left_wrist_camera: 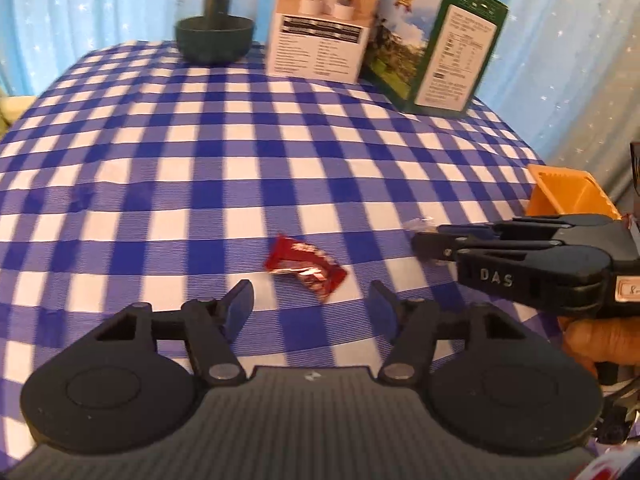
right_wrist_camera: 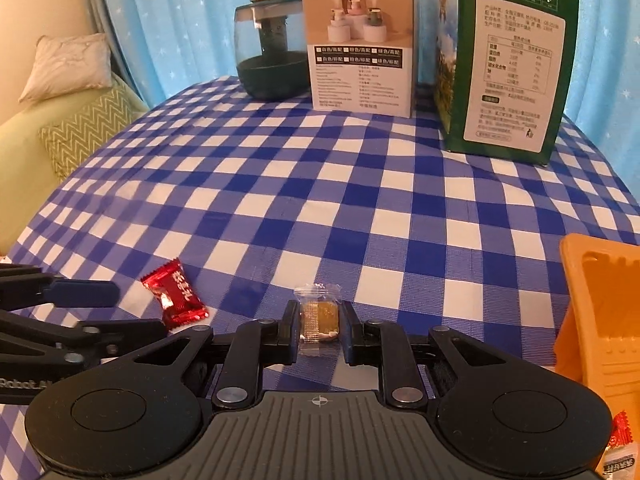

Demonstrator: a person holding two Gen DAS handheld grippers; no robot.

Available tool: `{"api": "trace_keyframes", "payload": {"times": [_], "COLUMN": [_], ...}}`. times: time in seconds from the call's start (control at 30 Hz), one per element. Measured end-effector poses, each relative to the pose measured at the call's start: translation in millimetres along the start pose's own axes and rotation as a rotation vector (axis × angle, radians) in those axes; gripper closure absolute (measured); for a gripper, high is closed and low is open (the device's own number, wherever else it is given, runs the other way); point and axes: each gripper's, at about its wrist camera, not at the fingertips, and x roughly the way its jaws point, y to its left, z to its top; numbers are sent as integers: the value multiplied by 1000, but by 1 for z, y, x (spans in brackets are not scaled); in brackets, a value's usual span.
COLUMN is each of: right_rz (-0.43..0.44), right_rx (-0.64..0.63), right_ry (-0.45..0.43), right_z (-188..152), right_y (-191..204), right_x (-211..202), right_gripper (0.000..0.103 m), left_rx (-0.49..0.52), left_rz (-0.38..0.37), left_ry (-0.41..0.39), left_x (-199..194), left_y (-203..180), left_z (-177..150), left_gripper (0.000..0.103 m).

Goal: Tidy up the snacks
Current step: 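Grasp the clear-wrapped candy with the right tool while the left tool grasps the red-wrapped candy, then carry both candies over the orange tray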

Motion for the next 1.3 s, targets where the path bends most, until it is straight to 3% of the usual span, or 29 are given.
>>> {"api": "trace_keyframes", "payload": {"times": [0.1, 0.5, 0.6, 0.73, 0.93, 1.3], "right_rz": [-8, -13, -14, -4, 5, 10], "right_rx": [-14, 9, 11, 8, -4, -9], "right_ry": [-7, -18, -19, -25, -38, -33], "right_z": [-1, -2, -2, -2, -2, -8], "right_y": [0, -8, -8, -5, -1, 7], "right_x": [-4, -8, -8, -9, -13, -24], "right_gripper": [82, 82, 82, 82, 82, 82], "left_rx": [12, 16, 60, 109, 106, 69], "left_rz": [-1, 42, 71, 112, 133, 88], "left_ry": [10, -30, -29, -28, -27, -40], "left_x": [13, 30, 31, 30, 27, 2], "left_y": [-5, -16, -20, -20, -18, -20], "left_z": [3, 11, 9, 8, 6, 1], "left_gripper": [58, 60, 66, 80, 82, 82]}}
